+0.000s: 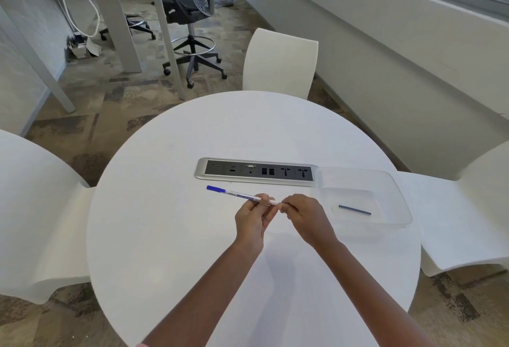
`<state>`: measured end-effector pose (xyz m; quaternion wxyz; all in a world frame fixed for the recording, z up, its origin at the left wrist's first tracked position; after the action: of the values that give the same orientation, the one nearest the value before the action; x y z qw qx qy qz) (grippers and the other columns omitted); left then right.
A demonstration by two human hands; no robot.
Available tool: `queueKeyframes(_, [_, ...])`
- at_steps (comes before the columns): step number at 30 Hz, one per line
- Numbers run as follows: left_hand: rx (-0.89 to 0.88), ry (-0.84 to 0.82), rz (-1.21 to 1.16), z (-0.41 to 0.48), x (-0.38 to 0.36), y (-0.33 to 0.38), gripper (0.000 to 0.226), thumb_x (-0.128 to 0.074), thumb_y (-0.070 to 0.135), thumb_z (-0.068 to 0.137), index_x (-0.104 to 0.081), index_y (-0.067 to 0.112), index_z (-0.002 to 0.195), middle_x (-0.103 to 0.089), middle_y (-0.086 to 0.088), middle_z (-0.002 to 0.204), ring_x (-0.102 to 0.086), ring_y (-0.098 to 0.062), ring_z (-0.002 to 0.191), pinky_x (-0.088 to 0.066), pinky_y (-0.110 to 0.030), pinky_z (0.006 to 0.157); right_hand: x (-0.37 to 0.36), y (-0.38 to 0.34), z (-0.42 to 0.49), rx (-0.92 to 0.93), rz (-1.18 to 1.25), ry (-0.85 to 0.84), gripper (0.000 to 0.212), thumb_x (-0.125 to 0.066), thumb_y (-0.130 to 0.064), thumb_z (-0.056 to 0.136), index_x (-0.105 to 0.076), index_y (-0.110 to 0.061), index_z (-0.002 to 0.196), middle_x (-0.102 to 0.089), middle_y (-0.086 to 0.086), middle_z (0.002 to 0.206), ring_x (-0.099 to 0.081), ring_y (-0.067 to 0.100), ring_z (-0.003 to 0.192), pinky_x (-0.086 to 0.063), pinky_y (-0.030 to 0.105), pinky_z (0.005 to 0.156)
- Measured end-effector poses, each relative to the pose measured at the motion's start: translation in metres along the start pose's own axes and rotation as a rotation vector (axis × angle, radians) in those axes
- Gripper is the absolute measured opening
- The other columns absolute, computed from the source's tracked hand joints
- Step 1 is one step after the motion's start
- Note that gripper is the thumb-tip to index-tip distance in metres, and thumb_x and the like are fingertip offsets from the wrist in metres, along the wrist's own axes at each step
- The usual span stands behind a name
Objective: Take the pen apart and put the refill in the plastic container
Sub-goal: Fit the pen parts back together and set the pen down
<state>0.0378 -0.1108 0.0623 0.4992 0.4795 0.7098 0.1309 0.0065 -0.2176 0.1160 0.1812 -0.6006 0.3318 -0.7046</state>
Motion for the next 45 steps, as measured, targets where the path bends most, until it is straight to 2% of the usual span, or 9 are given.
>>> queueKeyframes(4, [-0.017, -0.019, 0.045, 0.000, -0.002, 0.000, 0.015, -0.053, 0.000, 0.091, -0.058, 0.003, 0.078, -0.061, -0.010, 0.076, -0.068, -0.007, 0.056, -0.057, -0.016, 0.061, -0.004, 0.013, 0.004, -0.193, 0.231, -0.099, 0.039, -0.055, -0.017, 0.087, -0.053, -0.019, 0.049, -0.043, -0.005, 0.046, -0.038, 0.011, 0.047, -0.029, 0.023, 0.049])
queueKeyframes(11, [-0.019, -0.026, 0.121, 0.000, -0.001, -0.003, 0.014, -0.055, 0.002, 0.091, -0.059, 0.004, 0.078, -0.062, -0.009, 0.076, -0.066, -0.010, 0.059, -0.057, -0.016, 0.063, -0.020, 0.032, -0.007, -0.554, 0.658, -0.298, 0.036, -0.055, -0.020, 0.088, -0.060, -0.012, 0.054, -0.042, -0.004, 0.045, -0.035, 0.007, 0.040, -0.031, 0.017, 0.045])
queueKeyframes(20, [0.048, 0.105, 0.024, 0.002, 0.011, -0.003, 0.009, -0.058, 0.001, 0.088, -0.063, 0.001, 0.080, -0.063, -0.012, 0.078, -0.065, -0.020, 0.070, -0.058, -0.017, 0.059, -0.004, 0.006, -0.011, -0.005, -0.004, 0.052, 0.009, -0.055, -0.018, 0.089, -0.060, -0.011, 0.093, -0.048, -0.007, 0.065, -0.045, 0.014, 0.066, -0.035, 0.022, 0.056])
queueKeyframes(23, [0.064, 0.105, 0.006, 0.001, 0.011, -0.006, 0.010, -0.058, 0.000, 0.088, -0.062, 0.001, 0.080, -0.063, -0.012, 0.077, -0.067, -0.015, 0.060, -0.058, -0.017, 0.058, 0.000, -0.006, -0.014, 0.123, -0.173, 0.113, 0.011, -0.055, -0.013, 0.089, -0.062, -0.005, 0.092, -0.061, 0.010, 0.080, -0.053, 0.024, 0.076, -0.045, 0.033, 0.061])
queueKeyframes(28, [0.068, 0.090, 0.011, 0.000, 0.008, -0.008, 0.012, -0.057, 0.001, 0.089, -0.062, 0.003, 0.078, -0.063, -0.011, 0.076, -0.068, -0.011, 0.055, -0.058, -0.017, 0.058, 0.001, -0.016, -0.014, 0.243, -0.275, 0.109, 0.009, -0.063, -0.003, 0.080, -0.065, 0.004, 0.075, -0.058, 0.020, 0.064, -0.056, 0.033, 0.061, -0.048, 0.038, 0.047])
queueKeyframes(33, [0.040, 0.067, 0.034, 0.000, 0.008, -0.007, 0.011, -0.056, 0.001, 0.089, -0.061, 0.002, 0.079, -0.062, -0.010, 0.077, -0.068, -0.008, 0.052, -0.058, -0.016, 0.058, -0.004, 0.004, -0.005, 0.066, -0.114, 0.014, 0.017, -0.055, -0.009, 0.087, -0.067, 0.001, 0.079, -0.050, 0.008, 0.066, -0.044, 0.022, 0.065, -0.030, 0.029, 0.058])
queueKeyframes(39, [0.025, 0.021, 0.083, 0.002, 0.006, -0.008, 0.013, -0.056, -0.002, 0.089, -0.061, 0.002, 0.077, -0.061, -0.009, 0.075, -0.067, -0.007, 0.054, -0.058, -0.018, 0.064, -0.015, 0.028, -0.002, -0.315, 0.386, -0.185, 0.035, -0.055, -0.008, 0.086, -0.060, -0.014, 0.052, -0.046, 0.000, 0.048, -0.039, 0.010, 0.045, -0.032, 0.019, 0.047])
queueKeyframes(42, [0.025, -0.003, 0.106, 0.001, 0.005, -0.007, 0.013, -0.056, -0.002, 0.089, -0.061, 0.002, 0.078, -0.061, -0.010, 0.074, -0.067, -0.009, 0.054, -0.058, -0.018, 0.063, -0.019, 0.033, -0.005, -0.412, 0.552, -0.291, 0.033, -0.054, -0.012, 0.088, -0.064, -0.012, 0.056, -0.049, -0.002, 0.047, -0.041, 0.009, 0.041, -0.033, 0.015, 0.043])
queueKeyframes(45, [0.029, 0.026, 0.087, 0.002, 0.006, -0.006, 0.014, -0.056, -0.002, 0.088, -0.062, 0.002, 0.077, -0.062, -0.010, 0.074, -0.067, -0.010, 0.053, -0.059, -0.019, 0.063, -0.017, 0.032, -0.008, -0.384, 0.546, -0.244, 0.035, -0.047, -0.018, 0.093, -0.066, -0.014, 0.064, -0.054, -0.002, 0.054, -0.047, 0.008, 0.047, -0.037, 0.016, 0.048])
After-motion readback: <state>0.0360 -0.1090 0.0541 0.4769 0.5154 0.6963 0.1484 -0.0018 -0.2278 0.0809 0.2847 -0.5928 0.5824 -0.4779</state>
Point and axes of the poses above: each hand's wrist, its own z-axis towards the middle knuckle, its own x-axis out of the back of the hand, y = z × x, the point moved 8 cm from there along z, towards the middle knuckle
